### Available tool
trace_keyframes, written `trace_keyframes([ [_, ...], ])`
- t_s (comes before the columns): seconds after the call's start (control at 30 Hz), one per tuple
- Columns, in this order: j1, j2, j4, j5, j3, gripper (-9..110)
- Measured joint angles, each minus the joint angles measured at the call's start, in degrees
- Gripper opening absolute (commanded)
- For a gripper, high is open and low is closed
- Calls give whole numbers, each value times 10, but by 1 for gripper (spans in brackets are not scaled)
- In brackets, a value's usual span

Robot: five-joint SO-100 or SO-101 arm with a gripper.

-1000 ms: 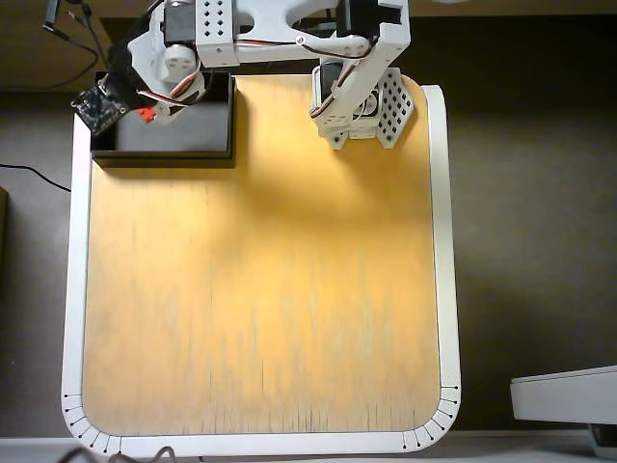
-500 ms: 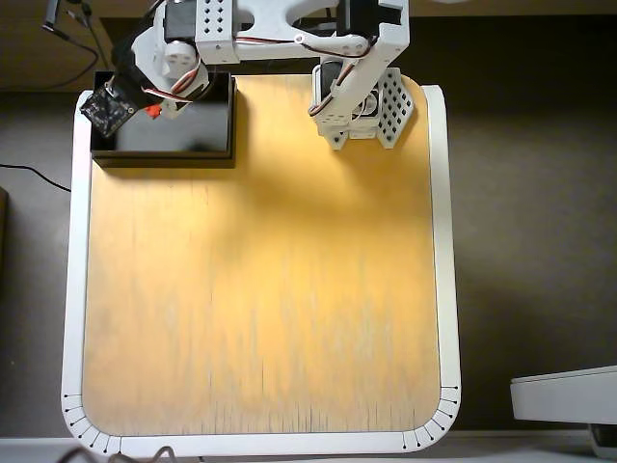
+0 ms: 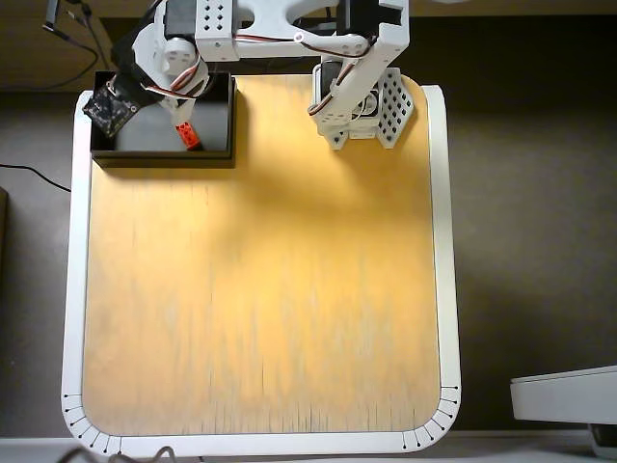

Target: Grasp a lego block and put it in the bin.

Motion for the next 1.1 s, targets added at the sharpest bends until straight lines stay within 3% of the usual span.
trace_keyframes([
  [0.23,-93,88,0,-113,0,17],
  [0.4,-219,167,-8,-242,0,6],
  [0.67,-433,264,-52,-412,0,1],
  [1.1,-697,369,-69,-498,4,0],
])
